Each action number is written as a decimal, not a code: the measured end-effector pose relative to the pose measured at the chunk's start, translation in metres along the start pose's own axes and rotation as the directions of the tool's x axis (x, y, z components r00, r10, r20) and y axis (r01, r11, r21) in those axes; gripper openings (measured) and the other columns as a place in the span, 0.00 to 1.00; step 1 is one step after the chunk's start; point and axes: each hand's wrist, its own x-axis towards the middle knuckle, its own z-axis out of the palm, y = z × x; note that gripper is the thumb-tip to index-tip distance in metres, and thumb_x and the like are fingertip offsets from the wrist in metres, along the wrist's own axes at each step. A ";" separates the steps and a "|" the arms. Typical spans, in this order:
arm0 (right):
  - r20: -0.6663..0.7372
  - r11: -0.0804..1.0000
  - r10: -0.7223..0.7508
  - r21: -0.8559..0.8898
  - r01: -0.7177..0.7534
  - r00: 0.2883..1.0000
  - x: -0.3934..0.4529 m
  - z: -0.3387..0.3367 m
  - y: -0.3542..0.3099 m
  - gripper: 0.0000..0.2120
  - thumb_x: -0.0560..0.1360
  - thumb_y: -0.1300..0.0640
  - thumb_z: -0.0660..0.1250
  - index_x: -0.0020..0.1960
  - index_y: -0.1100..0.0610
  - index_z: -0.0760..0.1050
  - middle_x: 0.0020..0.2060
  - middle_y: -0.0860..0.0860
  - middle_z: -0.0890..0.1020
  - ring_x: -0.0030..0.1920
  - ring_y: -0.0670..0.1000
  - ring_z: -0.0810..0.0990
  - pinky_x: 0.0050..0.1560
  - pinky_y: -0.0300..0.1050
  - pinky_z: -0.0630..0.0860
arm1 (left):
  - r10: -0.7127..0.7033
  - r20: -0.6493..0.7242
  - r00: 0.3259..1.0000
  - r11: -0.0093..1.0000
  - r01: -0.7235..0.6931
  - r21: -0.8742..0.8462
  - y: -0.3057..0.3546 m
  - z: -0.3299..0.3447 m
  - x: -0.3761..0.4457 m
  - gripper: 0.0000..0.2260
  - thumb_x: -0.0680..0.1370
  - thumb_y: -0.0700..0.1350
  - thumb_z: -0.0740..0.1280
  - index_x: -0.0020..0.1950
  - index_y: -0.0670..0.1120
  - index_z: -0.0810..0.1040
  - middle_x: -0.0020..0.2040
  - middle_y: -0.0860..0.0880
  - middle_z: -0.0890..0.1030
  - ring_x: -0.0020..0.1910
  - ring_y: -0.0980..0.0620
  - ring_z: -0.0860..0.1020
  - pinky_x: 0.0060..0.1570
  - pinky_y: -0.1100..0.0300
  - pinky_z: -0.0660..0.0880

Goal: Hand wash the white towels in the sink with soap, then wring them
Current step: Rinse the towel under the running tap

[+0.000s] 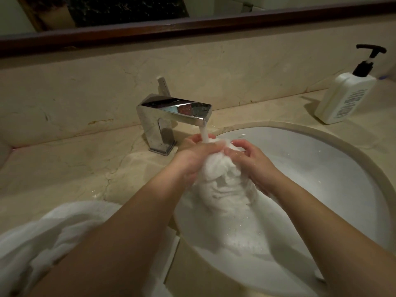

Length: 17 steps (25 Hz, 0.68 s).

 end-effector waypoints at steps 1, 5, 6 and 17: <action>0.023 0.999 -0.002 -0.044 0.003 1.000 -0.002 0.003 -0.002 0.10 0.76 0.53 0.73 0.56 0.53 0.79 0.43 0.51 0.87 0.42 0.51 0.86 0.41 0.42 0.81 | 0.006 -0.009 1.000 0.999 -0.006 0.048 -0.001 -0.002 0.002 0.19 0.72 0.41 0.78 0.61 0.45 0.78 0.55 0.41 0.84 0.51 0.42 0.85 0.54 0.46 0.83; -0.156 0.999 -0.041 -0.031 0.037 0.987 -0.003 0.003 -0.001 0.10 0.75 0.55 0.74 0.55 0.56 0.81 0.46 0.54 0.87 0.47 0.56 0.86 0.48 0.53 0.83 | -0.220 0.121 0.968 0.857 0.133 0.498 0.002 -0.006 0.000 0.30 0.61 0.57 0.77 0.59 0.44 0.81 0.52 0.42 0.86 0.48 0.44 0.84 0.49 0.51 0.80; -0.189 0.999 -0.032 0.017 0.036 0.981 -0.003 -0.002 -0.003 0.11 0.76 0.55 0.73 0.57 0.57 0.79 0.48 0.55 0.86 0.48 0.58 0.86 0.49 0.55 0.83 | -0.265 0.138 0.954 0.808 0.141 0.573 0.002 -0.005 -0.003 0.29 0.63 0.59 0.77 0.58 0.44 0.82 0.49 0.44 0.85 0.45 0.45 0.82 0.44 0.55 0.78; 0.088 0.983 0.107 0.138 -0.118 0.990 -0.007 -0.006 -0.008 0.12 0.79 0.54 0.66 0.55 0.61 0.83 0.49 0.60 0.86 0.48 0.59 0.85 0.50 0.51 0.80 | -0.092 0.198 0.976 0.986 0.117 -0.121 -0.003 0.002 0.002 0.31 0.68 0.42 0.78 0.69 0.35 0.75 0.60 0.32 0.81 0.58 0.34 0.82 0.56 0.43 0.81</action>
